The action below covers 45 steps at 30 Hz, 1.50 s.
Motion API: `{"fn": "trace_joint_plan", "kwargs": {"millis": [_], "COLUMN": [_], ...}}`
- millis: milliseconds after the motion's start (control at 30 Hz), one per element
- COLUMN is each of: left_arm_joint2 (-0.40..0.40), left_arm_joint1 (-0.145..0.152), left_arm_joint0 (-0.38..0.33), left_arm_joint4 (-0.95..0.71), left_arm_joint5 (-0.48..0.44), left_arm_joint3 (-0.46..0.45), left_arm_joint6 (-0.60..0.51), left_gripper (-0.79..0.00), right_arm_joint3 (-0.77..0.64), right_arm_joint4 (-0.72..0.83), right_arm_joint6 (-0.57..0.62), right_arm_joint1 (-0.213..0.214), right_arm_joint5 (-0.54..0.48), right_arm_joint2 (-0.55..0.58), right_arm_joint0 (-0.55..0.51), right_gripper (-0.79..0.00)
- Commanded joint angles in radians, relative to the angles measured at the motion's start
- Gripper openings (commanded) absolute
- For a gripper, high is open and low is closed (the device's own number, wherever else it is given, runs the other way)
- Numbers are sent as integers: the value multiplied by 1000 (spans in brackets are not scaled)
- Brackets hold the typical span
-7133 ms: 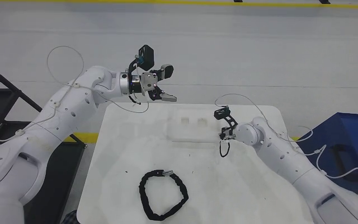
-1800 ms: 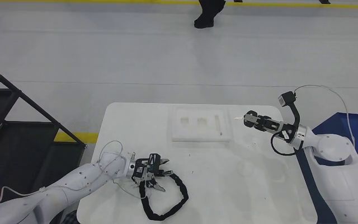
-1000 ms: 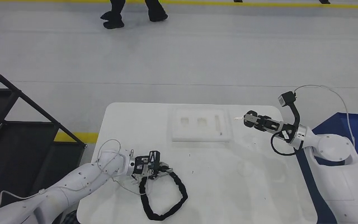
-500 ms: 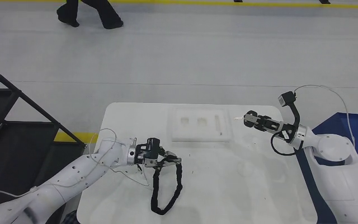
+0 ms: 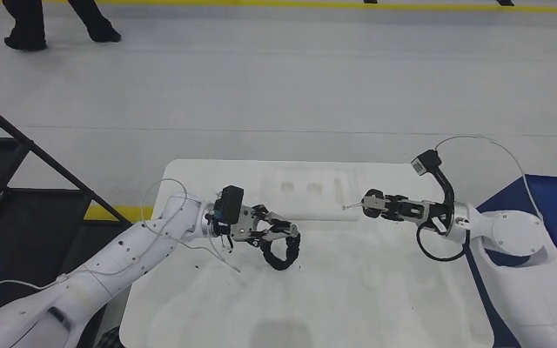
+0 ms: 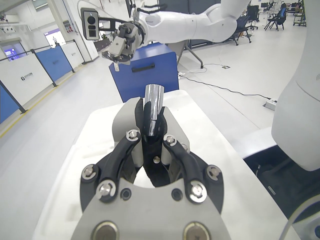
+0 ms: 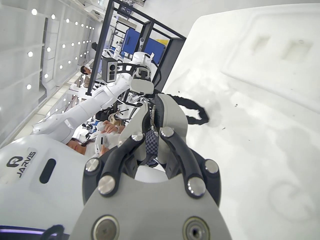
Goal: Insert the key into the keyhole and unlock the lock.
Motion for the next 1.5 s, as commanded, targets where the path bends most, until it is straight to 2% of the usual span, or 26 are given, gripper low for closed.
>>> {"fn": "trace_joint_plan", "kwargs": {"millis": [0, 133, 633, 733, 833, 933, 1067, 1133, 1300, 1467], "left_arm_joint2": [9, 25, 25, 25, 20, 27, 37, 40, 64, 93], "left_arm_joint1": [-10, -28, -28, -28, -35, -53, -88, -107, -151, -199], "left_arm_joint0": [-12, -32, -32, -32, -3, 15, 18, 24, 25, 20], "left_arm_joint4": [-25, -52, -52, -52, -86, -113, -97, -81, 12, 58], "left_arm_joint5": [-2, 1, 1, 1, 46, 61, 145, 219, 332, 386], "left_arm_joint3": [-1, 4, 4, 4, -7, -16, 9, 33, 103, 171], "left_arm_joint6": [-2, 1, 1, 1, -31, -9, 18, 55, 159, 231], "left_gripper": [-785, -785, -785, -785, -785, -785, -785, -785, -785, -785], "right_arm_joint3": [1, 6, 8, -8, -47, -102, -187, -237, -325, -378], "right_arm_joint4": [13, 43, 51, 8, -38, -78, -145, -236, -302, -318], "right_arm_joint6": [-13, -58, -72, -89, -93, -99, -105, -109, -120, -93], "right_arm_joint1": [-1, -4, -5, -4, -1, 2, 7, 13, 20, 25], "right_arm_joint5": [19, 34, 19, 48, 77, 103, 132, 162, 228, 237], "right_arm_joint2": [-5, -10, -7, -16, -22, -21, -12, 1, 19, 22], "right_arm_joint0": [1, 4, 4, -6, -8, -8, -13, -15, -28, -30], "right_gripper": [-785, -785, -785, -785, -785, -785, -785, -785, -785, -785]}}
